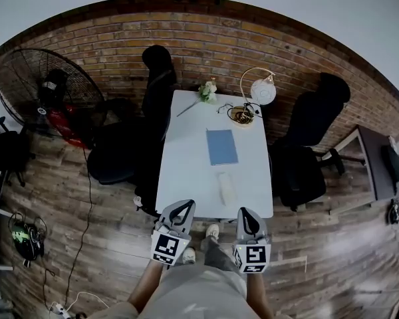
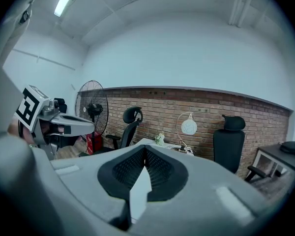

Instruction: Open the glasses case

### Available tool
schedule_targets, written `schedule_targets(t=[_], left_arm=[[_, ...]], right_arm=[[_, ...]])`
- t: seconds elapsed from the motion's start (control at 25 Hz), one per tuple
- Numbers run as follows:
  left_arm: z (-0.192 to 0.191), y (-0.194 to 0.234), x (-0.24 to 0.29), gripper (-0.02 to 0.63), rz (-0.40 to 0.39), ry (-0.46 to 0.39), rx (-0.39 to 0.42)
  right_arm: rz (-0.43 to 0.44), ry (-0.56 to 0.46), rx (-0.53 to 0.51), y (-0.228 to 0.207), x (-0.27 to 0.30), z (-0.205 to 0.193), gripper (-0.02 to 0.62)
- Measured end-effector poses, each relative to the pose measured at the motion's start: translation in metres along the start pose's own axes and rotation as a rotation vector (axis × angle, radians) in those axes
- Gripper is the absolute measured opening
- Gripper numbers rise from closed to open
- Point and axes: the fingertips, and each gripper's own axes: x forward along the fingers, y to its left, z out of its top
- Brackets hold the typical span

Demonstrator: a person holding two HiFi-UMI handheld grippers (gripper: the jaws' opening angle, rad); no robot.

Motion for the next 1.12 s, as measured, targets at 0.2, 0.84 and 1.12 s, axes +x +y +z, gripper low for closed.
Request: schedule_targets(t=[0.2, 0.84, 1.12], left_arm=[[0.003, 0.004, 0.003, 0.003, 0.01, -0.008, 0.005], [0.001, 0.021, 0.059, 0.003, 0.022, 0.023, 0.021], [0.006, 0.033, 0.099, 0.003, 0.052, 0.041, 0.021]], right_arm=[[0.005, -0.008, 0.0, -0.001, 0.007, 0.001, 0.006], [0.019, -0.002, 0.024, -0.04, 0.055, -0.001, 0.006], [0.051, 0.003, 0.03, -0.068, 0.092, 0.004, 0.006]])
